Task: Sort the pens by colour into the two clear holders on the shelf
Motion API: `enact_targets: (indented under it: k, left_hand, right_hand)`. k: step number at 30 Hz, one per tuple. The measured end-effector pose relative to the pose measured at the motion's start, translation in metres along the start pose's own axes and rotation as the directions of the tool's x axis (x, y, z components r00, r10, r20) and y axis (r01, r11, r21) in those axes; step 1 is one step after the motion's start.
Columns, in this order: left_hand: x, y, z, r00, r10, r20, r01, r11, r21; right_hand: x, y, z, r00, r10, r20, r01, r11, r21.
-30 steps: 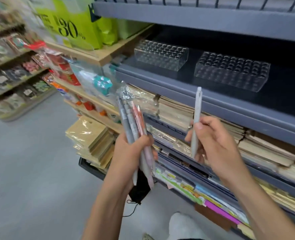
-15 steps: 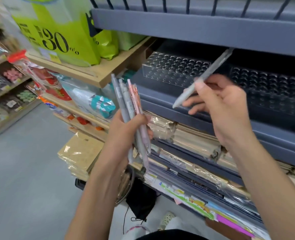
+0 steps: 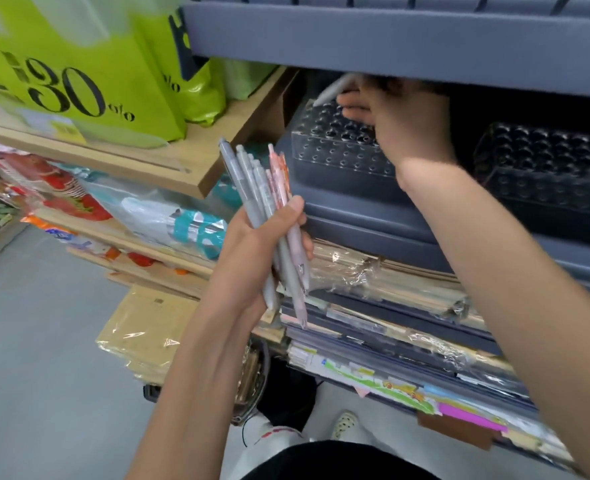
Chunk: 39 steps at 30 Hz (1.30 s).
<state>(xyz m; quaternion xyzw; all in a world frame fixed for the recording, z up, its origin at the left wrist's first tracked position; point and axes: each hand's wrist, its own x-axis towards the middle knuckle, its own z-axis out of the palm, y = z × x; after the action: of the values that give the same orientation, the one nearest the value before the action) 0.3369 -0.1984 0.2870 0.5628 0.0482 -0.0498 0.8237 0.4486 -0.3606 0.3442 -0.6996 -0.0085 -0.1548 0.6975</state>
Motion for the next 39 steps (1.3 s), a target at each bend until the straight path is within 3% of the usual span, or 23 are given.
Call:
enact_targets:
  k: [9, 11, 16, 21, 28, 32, 34, 36, 39]
  left_hand:
    - [0.015, 0.015, -0.034, 0.993, -0.055, 0.107, 0.051, 0.998, 0.042]
    - [0.016, 0.017, -0.039, 0.99, -0.066, 0.125, 0.061, 0.997, 0.042]
    - [0.021, 0.02, -0.048, 0.978, -0.1, 0.182, 0.096, 0.995, 0.028]
    - [0.024, 0.023, -0.052, 0.979, -0.078, 0.189, 0.075, 0.997, 0.022]
    - [0.022, 0.029, -0.056, 0.978, -0.081, 0.193, 0.083, 0.997, -0.004]
    - [0.022, 0.029, -0.058, 0.976, -0.098, 0.195, 0.098, 0.995, 0.009]
    - [0.024, 0.027, -0.058, 0.977, -0.096, 0.19, 0.093, 0.995, 0.026]
    - [0.025, 0.024, -0.057, 0.979, -0.083, 0.188, 0.076, 0.996, 0.045]
    - [0.024, 0.02, -0.052, 0.976, -0.077, 0.202, 0.074, 0.997, 0.022]
  right_hand:
    - [0.022, 0.004, 0.028, 1.0, -0.006, -0.004, 0.004, 0.9, -0.436]
    - [0.026, 0.004, 0.029, 0.999, -0.015, 0.049, 0.039, 0.831, -0.555]
    - [0.03, -0.002, 0.024, 0.973, 0.217, 0.083, -0.069, 0.61, -0.789]
    - [0.027, -0.01, 0.041, 0.985, 0.108, 0.138, 0.035, 0.649, -0.76]
    - [0.024, -0.013, 0.042, 0.986, 0.093, 0.139, 0.038, 0.688, -0.724]
    - [0.014, -0.015, 0.032, 0.997, 0.031, 0.076, 0.039, 0.638, -0.769]
    - [-0.001, -0.019, 0.031, 0.998, 0.041, 0.056, 0.009, 0.725, -0.689]
    - [-0.02, -0.024, 0.031, 0.977, 0.111, 0.185, 0.006, 0.844, -0.536]
    - [-0.04, -0.027, 0.028, 0.908, 0.174, 0.382, 0.033, 0.877, -0.479]
